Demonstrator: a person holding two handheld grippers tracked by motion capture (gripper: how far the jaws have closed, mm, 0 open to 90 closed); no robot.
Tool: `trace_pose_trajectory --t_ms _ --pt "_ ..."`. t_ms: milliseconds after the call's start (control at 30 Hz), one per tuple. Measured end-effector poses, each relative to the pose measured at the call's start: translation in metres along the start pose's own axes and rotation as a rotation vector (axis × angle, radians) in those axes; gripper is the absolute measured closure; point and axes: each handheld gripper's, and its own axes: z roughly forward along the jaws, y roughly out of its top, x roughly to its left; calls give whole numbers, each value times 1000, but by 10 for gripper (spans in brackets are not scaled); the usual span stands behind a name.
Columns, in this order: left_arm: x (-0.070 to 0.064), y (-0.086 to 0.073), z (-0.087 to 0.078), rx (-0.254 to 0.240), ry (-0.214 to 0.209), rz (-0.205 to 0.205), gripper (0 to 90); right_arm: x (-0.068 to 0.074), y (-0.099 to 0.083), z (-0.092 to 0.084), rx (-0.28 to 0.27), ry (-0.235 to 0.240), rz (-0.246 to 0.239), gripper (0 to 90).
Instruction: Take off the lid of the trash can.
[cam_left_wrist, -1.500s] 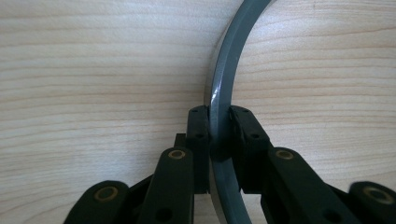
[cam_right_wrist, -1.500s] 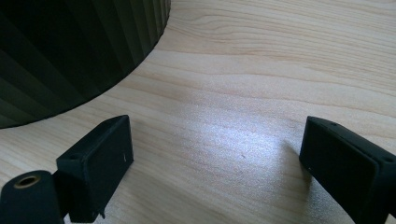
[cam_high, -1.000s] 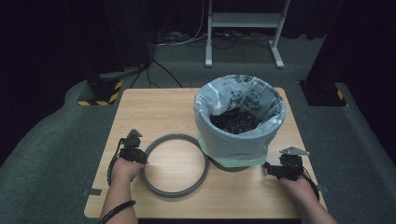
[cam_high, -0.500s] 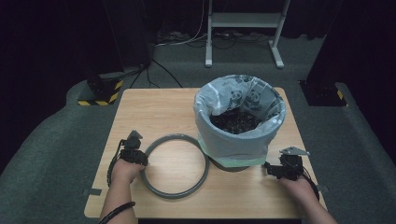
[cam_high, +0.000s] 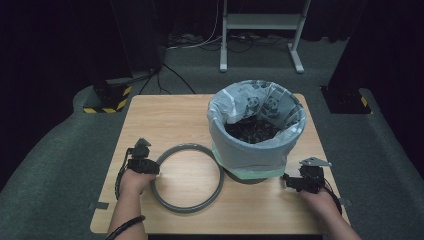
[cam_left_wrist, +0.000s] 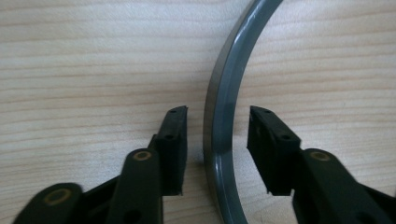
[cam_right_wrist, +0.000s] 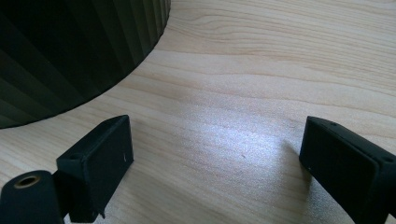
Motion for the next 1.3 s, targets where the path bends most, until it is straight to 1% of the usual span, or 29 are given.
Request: trace_pose_trajectory --t_ms 67,100,133,167,267,300,333,367,433,467,500,533,567,633,700,767,800,833,867,933,967,1000,1033,1067,1100,1200,1233,1267,1300 --pt "-1 1 -2 -18 16 24 495 0 0 0 0 0 0 93" --pt "-1 1 -2 -18 16 24 467 0 0 0 0 0 0 93" --pt "-4 1 -5 -56 43 49 442 0 0 0 0 0 0 93" --pt "-6 1 -6 -79 54 62 421 0 0 0 0 0 0 93" --pt "-12 2 -10 -138 73 109 347 0 0 0 0 0 0 93" --pt "-15 2 -11 -163 75 127 330 0 0 0 0 0 0 93" --pt "-15 2 -11 -163 75 127 315 0 0 0 0 0 0 93" --pt "-20 2 -12 -203 72 146 295 0 0 0 0 0 0 93" --pt "-24 2 -12 -236 66 156 266 0 0 0 0 0 0 93" --pt "-24 2 -12 -236 66 156 253 0 0 0 0 0 0 93" --pt "-28 2 -12 -272 52 172 241 0 0 0 -1 0 0 93" --pt "-28 2 -12 -272 52 172 230 0 0 0 -1 0 0 93" --pt "-32 0 -10 -304 32 181 221 0 0 0 -1 0 0 93" --pt "-35 -2 -6 -333 25 185 204 0 0 0 -1 0 0 93" --pt "-37 -4 -1 -350 5 185 175 0 0 0 -2 -2 -3 94" --pt "-40 -6 4 -369 -34 193 168 0 0 0 -2 -5 -1 94" --pt "-42 -7 5 -376 -48 188 161 0 0 0 -1 -6 0 95" --pt "-44 -8 7 -387 -54 195 160 0 0 0 -1 -7 2 96" --pt "-48 -9 10 -401 -73 195 160 0 0 0 -2 -7 2 97" --pt "-50 -10 12 -406 -81 199 159 0 0 0 -2 -7 1 98" --pt "-55 -12 16 -429 -90 231 156 0 0 -1 -2 -5 -3 103" --pt "-58 -14 18 -439 -82 256 153 0 0 -1 -2 -4 -8 102" --pt "-58 -14 18 -439 -82 256 149 0 0 -1 2 -3 -6 103" --pt "-60 -15 21 -451 -82 292 150 0 1 -1 8 -5 -5 104" --pt "-60 -15 22 -454 -89 304 150 0 1 -1 9 -11 -4 117" --pt "-60 -16 22 -467 -106 308 148 1 4 -2 -1 -37 -23 141" --pt "-59 -17 22 -483 -121 307 148 1 4 -2 -1 -37 -23 141" --pt "-58 -20 25 -503 -149 301 148 2 4 -4 -30 -53 -45 144" --pt "-59 -22 28 -497 -163 300 149 2 4 -4 -42 -58 -50 144"
